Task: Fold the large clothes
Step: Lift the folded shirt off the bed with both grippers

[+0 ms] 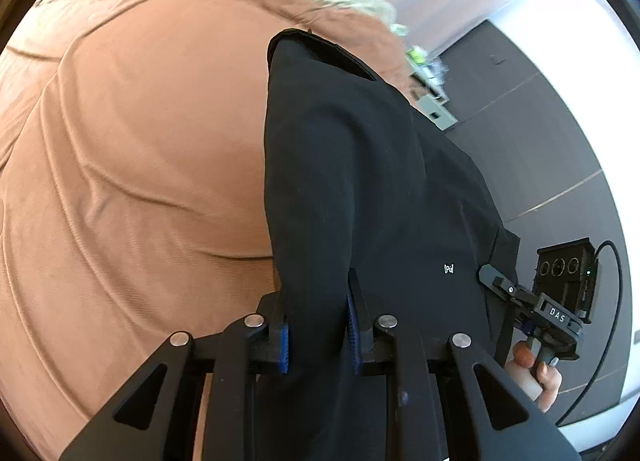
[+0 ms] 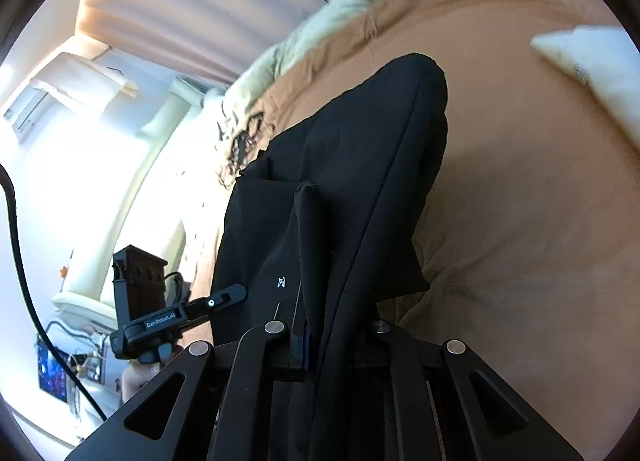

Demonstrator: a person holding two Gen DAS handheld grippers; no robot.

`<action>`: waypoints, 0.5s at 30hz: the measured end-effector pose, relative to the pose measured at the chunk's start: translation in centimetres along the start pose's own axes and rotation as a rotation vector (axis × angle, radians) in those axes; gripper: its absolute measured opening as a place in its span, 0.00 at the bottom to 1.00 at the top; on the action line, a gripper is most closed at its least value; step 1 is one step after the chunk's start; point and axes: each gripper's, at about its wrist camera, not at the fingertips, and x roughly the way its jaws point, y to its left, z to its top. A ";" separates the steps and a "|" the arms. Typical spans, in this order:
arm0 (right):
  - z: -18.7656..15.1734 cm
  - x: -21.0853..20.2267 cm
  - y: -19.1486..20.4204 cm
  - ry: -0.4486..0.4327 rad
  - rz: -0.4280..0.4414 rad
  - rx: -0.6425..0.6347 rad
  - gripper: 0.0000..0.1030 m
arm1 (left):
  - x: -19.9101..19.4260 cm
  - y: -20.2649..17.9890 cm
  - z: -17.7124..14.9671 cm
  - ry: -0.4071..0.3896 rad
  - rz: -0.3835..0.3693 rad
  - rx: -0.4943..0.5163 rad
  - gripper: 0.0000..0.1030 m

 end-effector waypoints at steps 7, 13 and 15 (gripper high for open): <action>0.0 -8.2 1.5 -0.081 -0.041 -0.048 0.12 | -1.3 -5.7 -0.3 -0.018 -0.074 0.058 0.22; 0.3 -14.6 2.5 -0.131 -0.107 -0.085 0.12 | -0.9 -11.3 -0.7 -0.012 -0.122 0.105 0.22; 0.8 -16.9 2.2 -0.148 -0.129 -0.091 0.12 | -0.6 -13.4 -0.8 -0.008 -0.135 0.130 0.22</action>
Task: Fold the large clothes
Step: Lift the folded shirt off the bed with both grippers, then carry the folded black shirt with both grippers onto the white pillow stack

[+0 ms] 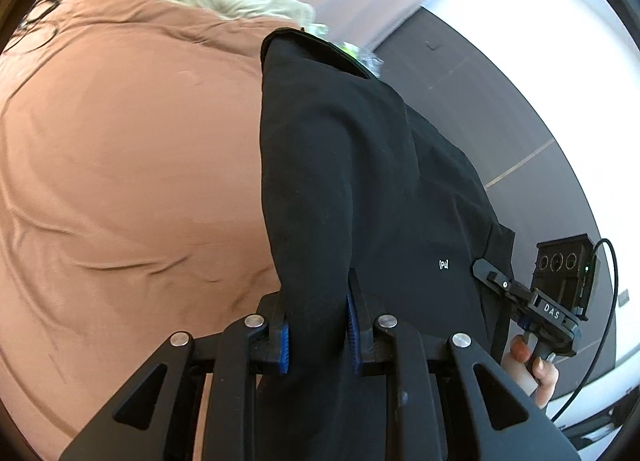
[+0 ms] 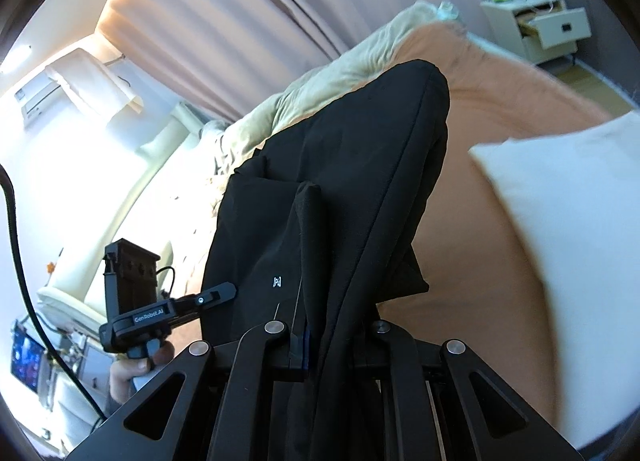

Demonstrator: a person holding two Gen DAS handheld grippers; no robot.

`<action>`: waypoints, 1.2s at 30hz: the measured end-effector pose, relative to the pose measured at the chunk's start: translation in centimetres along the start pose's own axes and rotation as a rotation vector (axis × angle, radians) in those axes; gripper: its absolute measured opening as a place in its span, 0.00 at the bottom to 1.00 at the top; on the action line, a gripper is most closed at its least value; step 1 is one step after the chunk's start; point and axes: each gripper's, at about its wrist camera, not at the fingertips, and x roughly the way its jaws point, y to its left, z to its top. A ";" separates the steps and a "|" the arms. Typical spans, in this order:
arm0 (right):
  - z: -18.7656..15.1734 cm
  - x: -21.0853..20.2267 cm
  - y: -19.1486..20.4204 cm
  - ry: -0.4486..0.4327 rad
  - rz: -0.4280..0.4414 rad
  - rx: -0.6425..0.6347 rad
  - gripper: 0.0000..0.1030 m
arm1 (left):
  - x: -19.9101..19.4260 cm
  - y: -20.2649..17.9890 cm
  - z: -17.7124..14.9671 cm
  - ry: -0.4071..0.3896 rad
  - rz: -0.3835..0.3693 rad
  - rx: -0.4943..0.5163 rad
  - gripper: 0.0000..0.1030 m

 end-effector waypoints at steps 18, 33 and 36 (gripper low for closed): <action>6.0 -10.6 -2.0 -0.021 -0.190 -0.118 0.12 | 8.3 -12.0 -0.9 0.058 -0.091 0.041 0.22; 10.4 -11.4 -9.8 0.053 -0.339 -0.113 0.13 | 18.1 -13.7 -0.4 0.166 -0.138 0.066 0.22; 10.8 -10.7 -12.2 0.063 -0.357 -0.085 0.13 | 20.4 -13.0 -0.1 0.188 -0.132 0.070 0.22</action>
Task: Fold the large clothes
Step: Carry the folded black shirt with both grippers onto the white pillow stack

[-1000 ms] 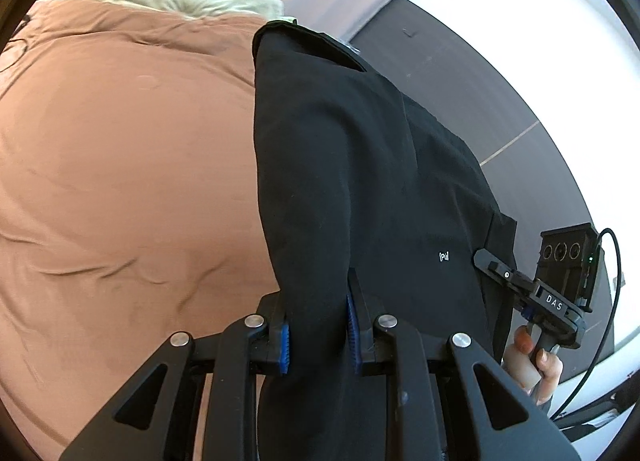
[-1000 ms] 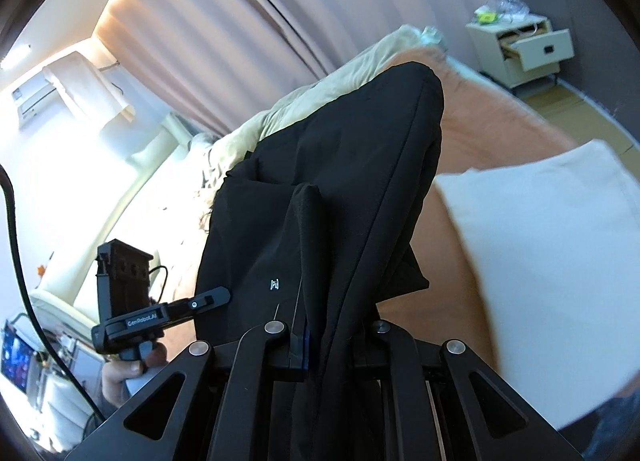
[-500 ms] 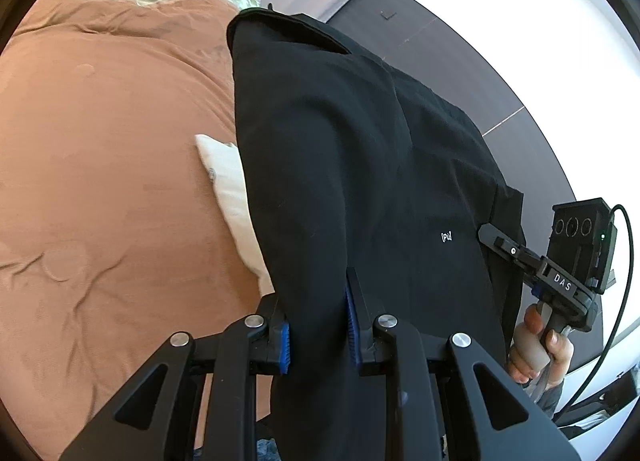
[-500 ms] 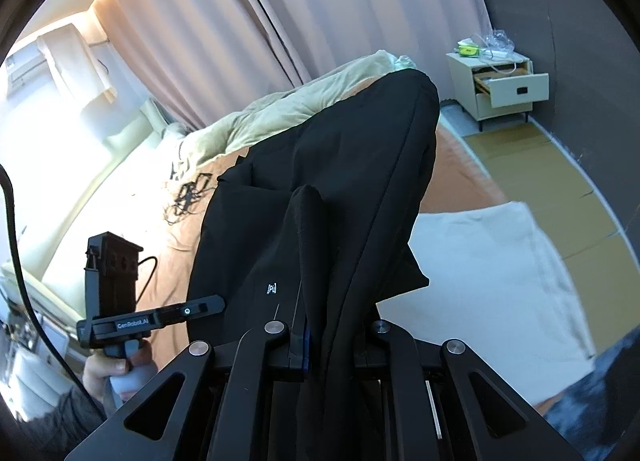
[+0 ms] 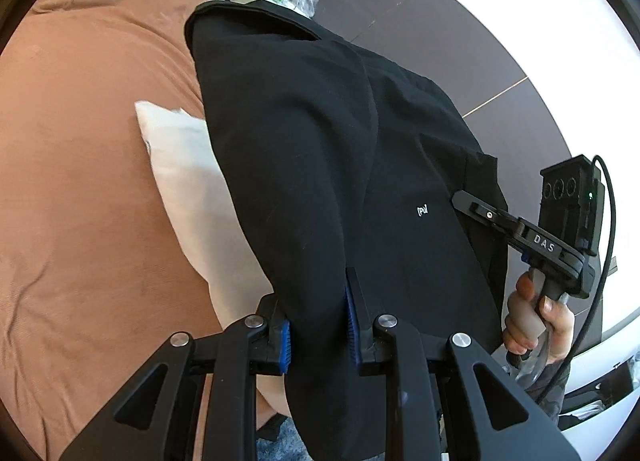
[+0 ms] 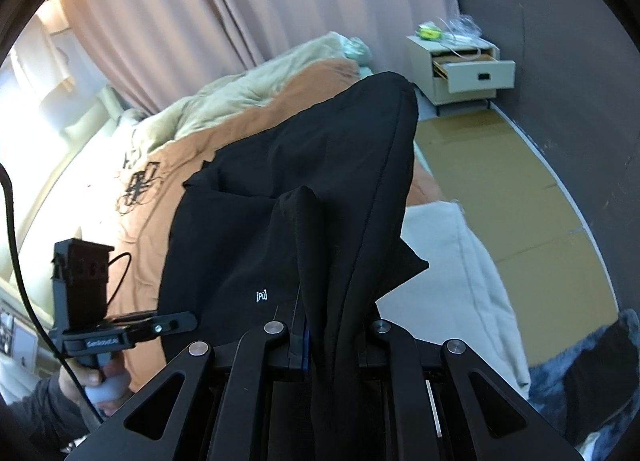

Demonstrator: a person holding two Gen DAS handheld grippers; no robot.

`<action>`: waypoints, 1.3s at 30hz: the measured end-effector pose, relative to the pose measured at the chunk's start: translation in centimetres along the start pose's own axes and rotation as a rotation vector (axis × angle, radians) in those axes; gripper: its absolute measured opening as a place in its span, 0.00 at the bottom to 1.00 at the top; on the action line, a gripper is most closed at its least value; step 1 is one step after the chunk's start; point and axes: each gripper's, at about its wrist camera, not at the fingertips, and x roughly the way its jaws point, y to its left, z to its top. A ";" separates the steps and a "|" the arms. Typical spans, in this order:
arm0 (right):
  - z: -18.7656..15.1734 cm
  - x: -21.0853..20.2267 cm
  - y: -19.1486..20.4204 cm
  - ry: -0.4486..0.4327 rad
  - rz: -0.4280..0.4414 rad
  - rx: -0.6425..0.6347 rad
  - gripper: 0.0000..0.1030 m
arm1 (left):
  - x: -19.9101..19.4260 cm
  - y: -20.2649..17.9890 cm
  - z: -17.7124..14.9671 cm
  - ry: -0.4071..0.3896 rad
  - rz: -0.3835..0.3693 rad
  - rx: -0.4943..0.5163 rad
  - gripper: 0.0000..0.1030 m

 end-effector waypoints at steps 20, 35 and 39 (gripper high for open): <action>-10.5 0.7 -9.1 -0.072 -0.280 0.361 0.73 | 8.4 3.6 -3.6 0.102 0.043 -0.038 0.22; -22.2 1.3 -8.3 -0.115 -0.118 0.587 0.73 | 7.1 3.1 -4.0 0.103 0.042 -0.036 0.22; -22.1 3.3 -7.5 -0.104 -0.086 0.580 0.62 | 7.1 2.9 -3.9 0.106 0.048 -0.027 0.22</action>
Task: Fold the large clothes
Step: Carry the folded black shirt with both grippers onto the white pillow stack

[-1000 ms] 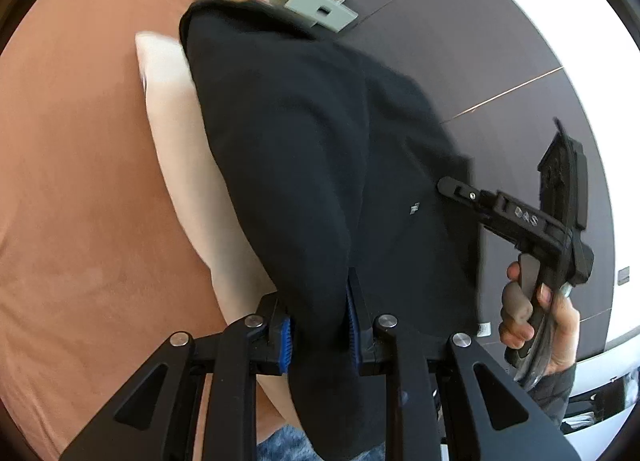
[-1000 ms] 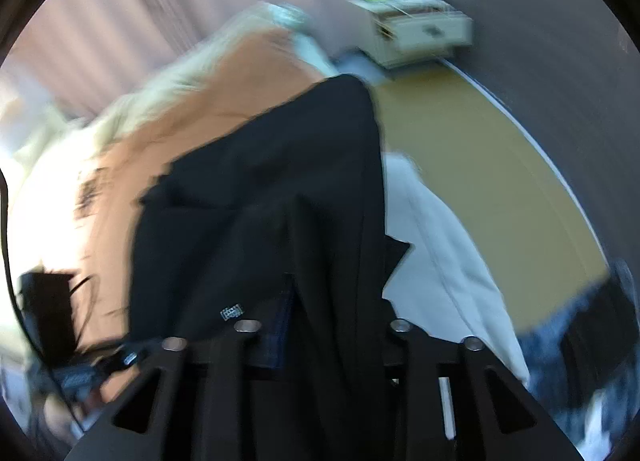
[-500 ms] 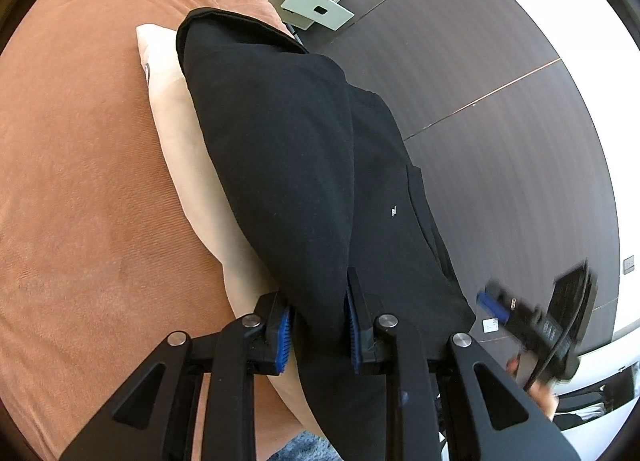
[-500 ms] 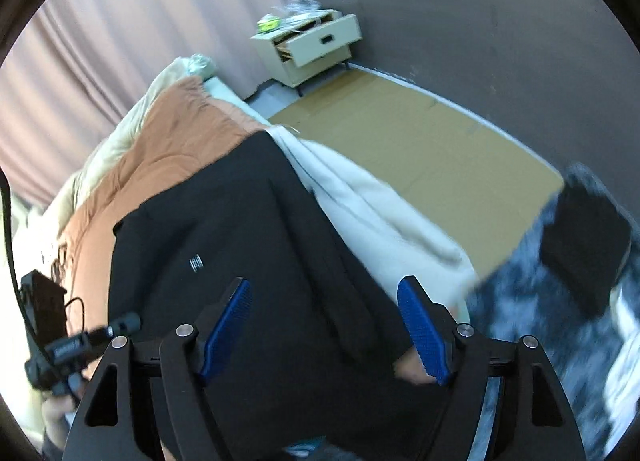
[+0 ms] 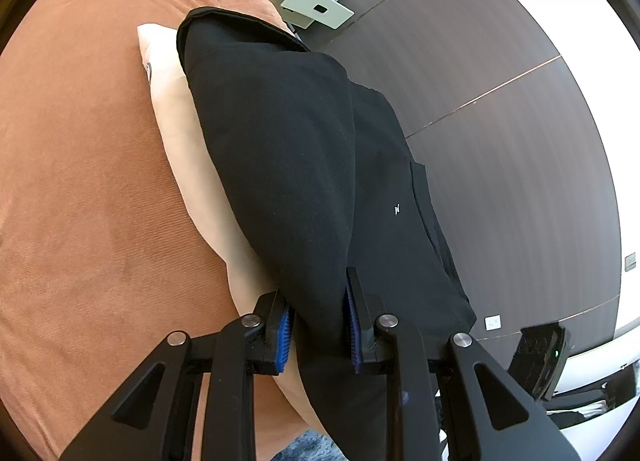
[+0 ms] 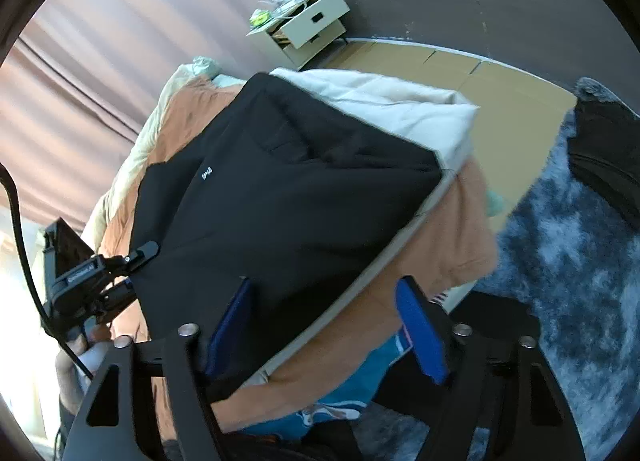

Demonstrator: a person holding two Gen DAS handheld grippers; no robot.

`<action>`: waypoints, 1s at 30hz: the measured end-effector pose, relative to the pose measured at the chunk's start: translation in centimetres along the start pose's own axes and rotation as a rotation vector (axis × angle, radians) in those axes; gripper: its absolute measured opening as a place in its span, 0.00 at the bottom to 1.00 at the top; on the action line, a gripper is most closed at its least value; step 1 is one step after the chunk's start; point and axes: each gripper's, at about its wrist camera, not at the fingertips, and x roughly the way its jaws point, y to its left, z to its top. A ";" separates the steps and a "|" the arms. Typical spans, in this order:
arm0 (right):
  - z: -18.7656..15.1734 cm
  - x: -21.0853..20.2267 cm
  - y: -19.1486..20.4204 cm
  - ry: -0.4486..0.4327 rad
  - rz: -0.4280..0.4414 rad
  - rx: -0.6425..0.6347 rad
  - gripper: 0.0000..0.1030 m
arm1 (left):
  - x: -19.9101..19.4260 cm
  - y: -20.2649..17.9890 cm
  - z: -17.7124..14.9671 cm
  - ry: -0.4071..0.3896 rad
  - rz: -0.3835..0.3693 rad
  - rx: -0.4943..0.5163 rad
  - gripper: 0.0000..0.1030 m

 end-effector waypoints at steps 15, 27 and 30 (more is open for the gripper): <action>-0.4 2.8 -1.4 0.060 0.007 0.188 0.80 | 0.4 -0.1 0.4 0.009 -0.008 0.008 0.23; -0.3 1.3 0.4 0.012 0.067 0.128 0.32 | 0.7 0.9 1.7 0.064 -0.036 0.001 0.25; 0.5 2.3 0.3 0.052 0.049 0.149 0.32 | 0.2 1.6 2.0 0.072 -0.058 -0.028 0.25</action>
